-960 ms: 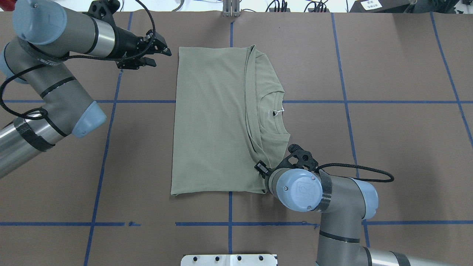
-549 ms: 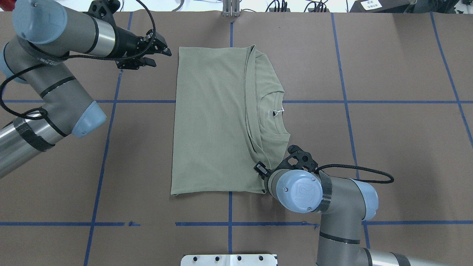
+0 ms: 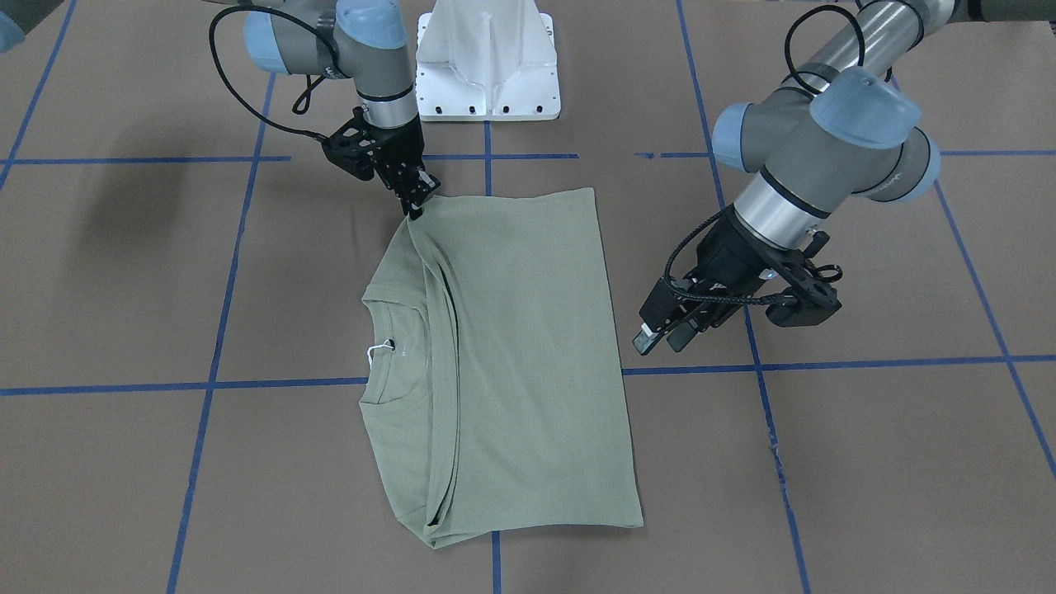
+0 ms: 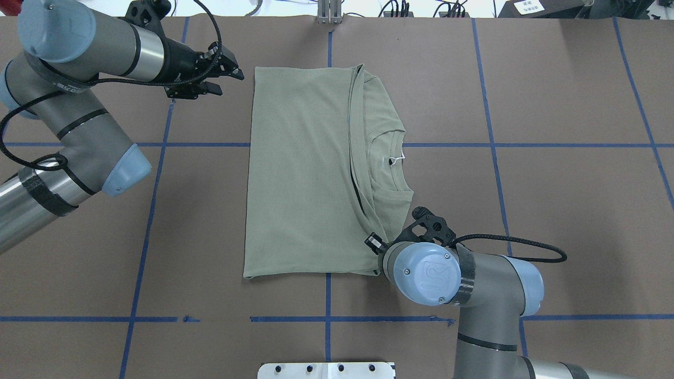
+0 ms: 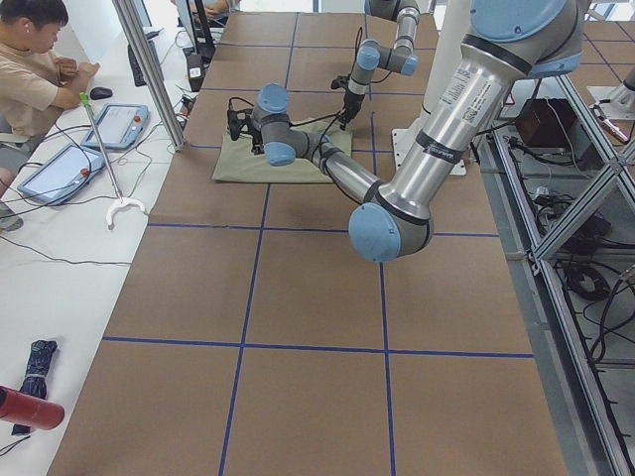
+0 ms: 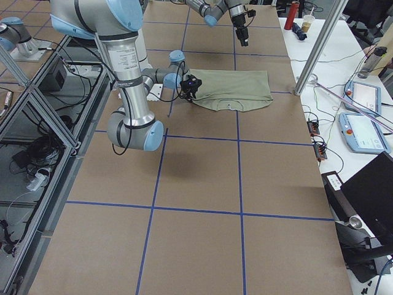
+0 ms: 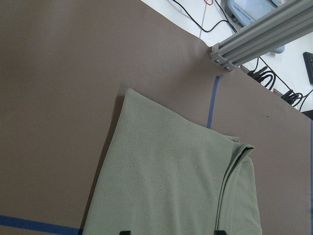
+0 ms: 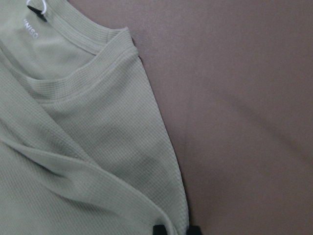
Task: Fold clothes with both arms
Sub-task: 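Move the right gripper to the shirt's near corner by the collar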
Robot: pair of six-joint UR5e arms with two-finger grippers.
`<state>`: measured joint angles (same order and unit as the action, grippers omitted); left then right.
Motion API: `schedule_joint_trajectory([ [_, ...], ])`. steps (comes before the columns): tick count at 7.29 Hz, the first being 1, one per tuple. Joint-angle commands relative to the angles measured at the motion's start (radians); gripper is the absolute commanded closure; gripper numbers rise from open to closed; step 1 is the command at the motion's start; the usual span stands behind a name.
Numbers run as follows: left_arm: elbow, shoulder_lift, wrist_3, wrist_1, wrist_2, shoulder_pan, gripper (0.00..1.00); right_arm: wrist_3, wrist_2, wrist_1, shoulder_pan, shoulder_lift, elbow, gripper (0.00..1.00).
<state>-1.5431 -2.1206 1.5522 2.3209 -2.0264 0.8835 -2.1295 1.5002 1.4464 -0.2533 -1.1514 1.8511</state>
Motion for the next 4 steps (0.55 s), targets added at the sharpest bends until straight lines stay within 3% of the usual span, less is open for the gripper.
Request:
schedule_joint_trajectory([
  [1, 0.0, 0.001, 0.0, 0.0, 0.0, 0.0, 0.35, -0.001, -0.009, 0.008, 0.005, -0.001, -0.001, 1.0],
  [4, -0.011, 0.004, 0.07, 0.0, 0.009, -0.006, 0.35, -0.001, -0.008, 0.018, 0.0, -0.014, 0.052, 1.0],
])
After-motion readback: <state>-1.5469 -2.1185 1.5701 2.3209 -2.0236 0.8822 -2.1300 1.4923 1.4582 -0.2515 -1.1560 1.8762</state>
